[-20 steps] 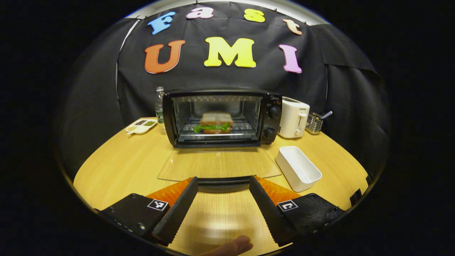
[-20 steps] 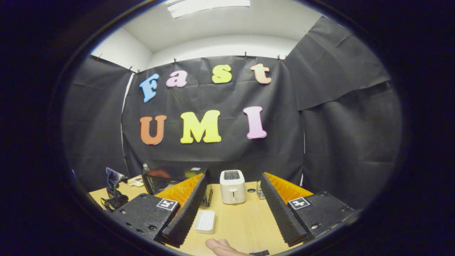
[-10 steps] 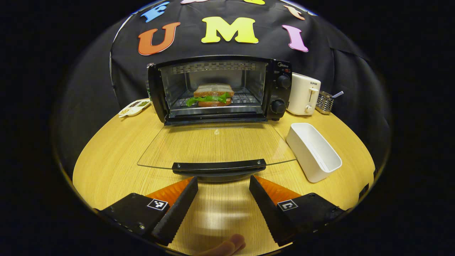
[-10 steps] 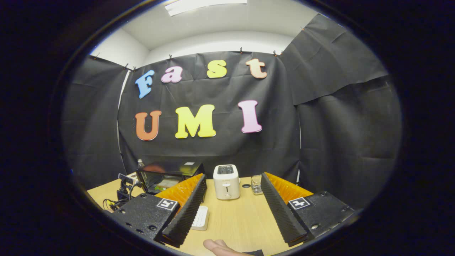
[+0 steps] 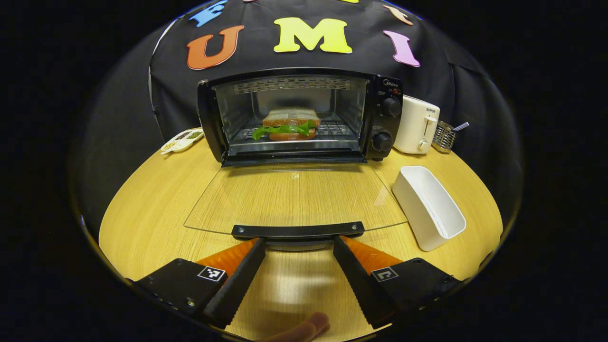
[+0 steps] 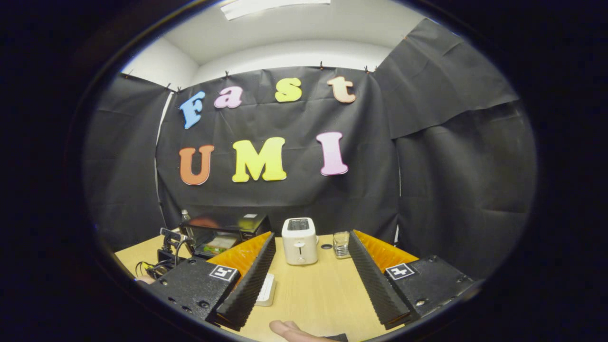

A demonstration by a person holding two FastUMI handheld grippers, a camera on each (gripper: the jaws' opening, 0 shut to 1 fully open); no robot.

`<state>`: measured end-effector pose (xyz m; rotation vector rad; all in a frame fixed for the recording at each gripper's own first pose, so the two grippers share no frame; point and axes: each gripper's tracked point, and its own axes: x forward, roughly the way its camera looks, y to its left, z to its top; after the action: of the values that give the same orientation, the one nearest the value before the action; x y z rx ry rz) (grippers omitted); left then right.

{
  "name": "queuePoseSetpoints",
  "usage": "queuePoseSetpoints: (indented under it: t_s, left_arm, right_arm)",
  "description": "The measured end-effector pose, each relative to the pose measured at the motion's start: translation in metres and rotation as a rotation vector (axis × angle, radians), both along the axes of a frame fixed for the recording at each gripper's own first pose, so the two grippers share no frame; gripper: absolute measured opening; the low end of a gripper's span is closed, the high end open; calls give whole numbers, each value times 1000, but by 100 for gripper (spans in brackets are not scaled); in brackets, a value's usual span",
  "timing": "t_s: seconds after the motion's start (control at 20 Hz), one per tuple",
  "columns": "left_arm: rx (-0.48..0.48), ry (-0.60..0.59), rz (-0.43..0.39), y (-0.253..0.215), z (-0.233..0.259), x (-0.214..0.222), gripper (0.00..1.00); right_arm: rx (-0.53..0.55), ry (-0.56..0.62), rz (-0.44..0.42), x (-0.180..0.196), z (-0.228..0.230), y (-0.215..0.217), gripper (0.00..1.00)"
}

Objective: Open the electric oven with the left hand, put the food in, and close the electric oven.

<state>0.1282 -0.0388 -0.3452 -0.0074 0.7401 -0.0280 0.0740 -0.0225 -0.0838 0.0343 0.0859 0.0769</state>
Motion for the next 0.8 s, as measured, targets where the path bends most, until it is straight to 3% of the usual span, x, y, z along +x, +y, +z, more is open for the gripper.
queuePoseSetpoints:
  t_s: [0.8]
  left_arm:
    - [12, -96, -2, 0, 50, 14, 95]
  right_arm:
    - [-31, 6, -14, -2, -1, -6, 98]
